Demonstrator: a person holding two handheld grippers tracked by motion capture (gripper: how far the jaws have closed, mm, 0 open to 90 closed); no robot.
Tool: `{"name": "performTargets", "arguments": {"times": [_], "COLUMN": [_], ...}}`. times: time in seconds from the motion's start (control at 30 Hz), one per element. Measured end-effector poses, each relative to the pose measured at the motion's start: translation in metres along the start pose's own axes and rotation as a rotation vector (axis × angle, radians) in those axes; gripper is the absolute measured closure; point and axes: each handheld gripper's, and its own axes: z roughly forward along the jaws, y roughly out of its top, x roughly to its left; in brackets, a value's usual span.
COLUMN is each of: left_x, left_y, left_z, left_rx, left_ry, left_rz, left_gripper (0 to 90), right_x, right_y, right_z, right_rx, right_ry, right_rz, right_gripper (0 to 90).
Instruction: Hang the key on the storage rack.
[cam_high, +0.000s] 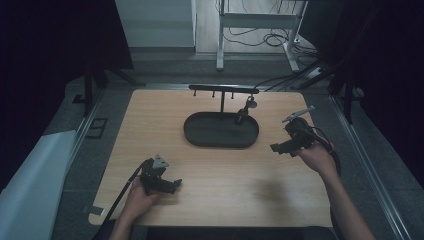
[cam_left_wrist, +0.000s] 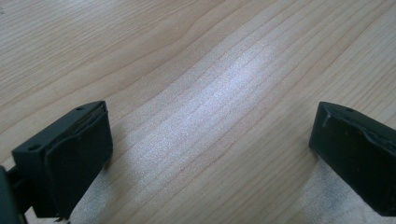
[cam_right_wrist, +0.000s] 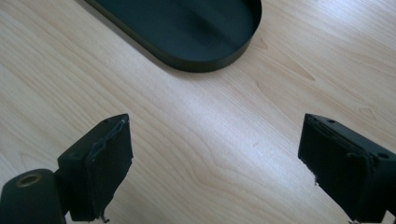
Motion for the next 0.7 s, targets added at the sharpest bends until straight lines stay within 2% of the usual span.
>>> {"name": "performTargets", "arguments": {"times": [0.3, 0.7], "left_x": [0.0, -0.001], "left_y": [0.0, 0.0], "left_z": [0.0, 0.0], "left_rx": [-0.002, -0.002], "left_ry": [0.0, 0.002], "left_rz": [-0.001, -0.007], "left_gripper": [0.0, 0.0], "right_x": [0.001, 0.001], "right_y": [-0.02, -0.05], "right_z": [-0.011, -0.013], "right_rx": [-0.018, -0.049], "right_ry": [-0.009, -0.01], "right_rz": [0.005, 0.033], "right_gripper": [10.3, 10.2]}}
